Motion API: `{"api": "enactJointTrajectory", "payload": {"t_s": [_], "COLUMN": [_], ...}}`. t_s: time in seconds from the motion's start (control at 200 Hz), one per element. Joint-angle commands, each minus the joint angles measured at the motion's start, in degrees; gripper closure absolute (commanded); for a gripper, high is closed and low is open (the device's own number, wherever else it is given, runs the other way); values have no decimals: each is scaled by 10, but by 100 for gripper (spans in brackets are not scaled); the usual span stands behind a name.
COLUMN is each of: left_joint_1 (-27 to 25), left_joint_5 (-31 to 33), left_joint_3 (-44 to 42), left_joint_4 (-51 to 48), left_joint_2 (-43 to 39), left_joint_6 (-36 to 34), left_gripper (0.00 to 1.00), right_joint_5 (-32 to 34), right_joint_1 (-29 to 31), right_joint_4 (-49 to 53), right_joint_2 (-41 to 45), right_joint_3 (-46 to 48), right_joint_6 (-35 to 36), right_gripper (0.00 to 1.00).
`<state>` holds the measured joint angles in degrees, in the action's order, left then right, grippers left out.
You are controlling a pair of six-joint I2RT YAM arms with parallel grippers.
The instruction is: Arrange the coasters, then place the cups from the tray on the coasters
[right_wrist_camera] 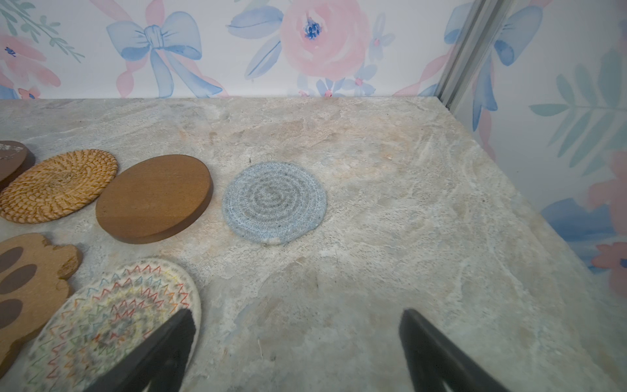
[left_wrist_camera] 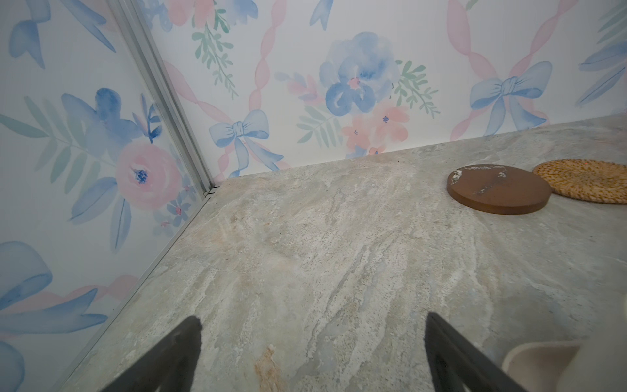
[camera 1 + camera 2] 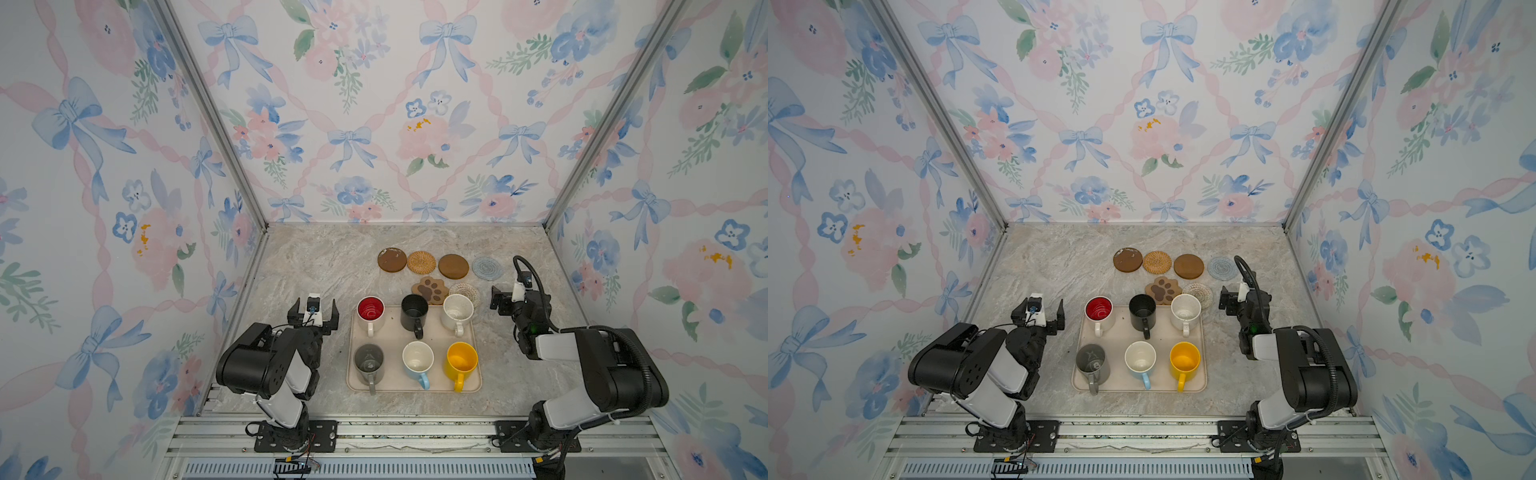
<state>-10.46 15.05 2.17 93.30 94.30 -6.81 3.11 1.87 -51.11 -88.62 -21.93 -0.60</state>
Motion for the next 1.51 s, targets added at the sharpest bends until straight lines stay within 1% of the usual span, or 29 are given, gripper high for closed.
{"api": "enactJointTrajectory", "payload": {"t_s": [0.0,0.15,0.24,0.4,0.545,0.665,0.695,0.75,0.795,0.8,0.84,0.925,0.965,1.055,1.145,1.22,1.265,1.34,1.4,1.5], "left_joint_1": [4,23,31,32,32,31,31,32,33,32,28,21,18,8,-5,-16,-23,-33,-48,-79], "left_joint_5": [36,15,10,8,14,21,21,9,12,13,17,13,5,-33,-70,-92,-103,-129,-147,-129], "left_joint_3": [21,57,73,68,57,65,68,73,77,77,93,161,189,249,319,394,467,581,673,791], "left_joint_4": [6,-90,-124,-118,-98,-109,-113,-139,-157,-163,-221,-405,-467,-566,-653,-736,-792,-908,-990,-1062], "left_joint_2": [-6,-24,-29,-30,-30,-29,-29,-43,-62,-65,-98,-175,-198,-236,-241,-219,-193,-132,-73,20], "left_joint_6": [18,35,43,43,46,47,46,45,45,44,41,50,66,99,129,147,158,169,160,138], "left_gripper": [2,2,2,2,6,10,10,10,13,13,15,17,20,25,26,26,26,24,21,16], "right_joint_5": [-8,-9,-9,-9,-9,-8,6,40,55,57,69,49,28,-11,-23,-22,-18,-12,-5,-2], "right_joint_1": [-3,-3,-3,-3,-3,-3,-2,-1,-3,-3,-4,-5,-4,2,22,43,60,81,95,109], "right_joint_4": [-2,-2,-2,-2,-2,-2,-4,54,124,147,216,307,346,450,528,577,608,646,666,671], "right_joint_2": [0,0,0,0,0,0,2,23,45,50,67,94,103,121,130,131,130,124,120,117], "right_joint_3": [-8,-8,-8,-8,-8,-8,-10,-35,-64,-71,-101,-144,-163,-216,-262,-292,-315,-345,-365,-381], "right_joint_6": [4,4,4,4,4,4,0,-11,-18,-18,-24,-31,-38,-59,-70,-68,-65,-69,-75,-77], "right_gripper": [3,3,3,3,3,3,3,2,1,1,0,0,1,2,1,1,1,1,1,1]}}
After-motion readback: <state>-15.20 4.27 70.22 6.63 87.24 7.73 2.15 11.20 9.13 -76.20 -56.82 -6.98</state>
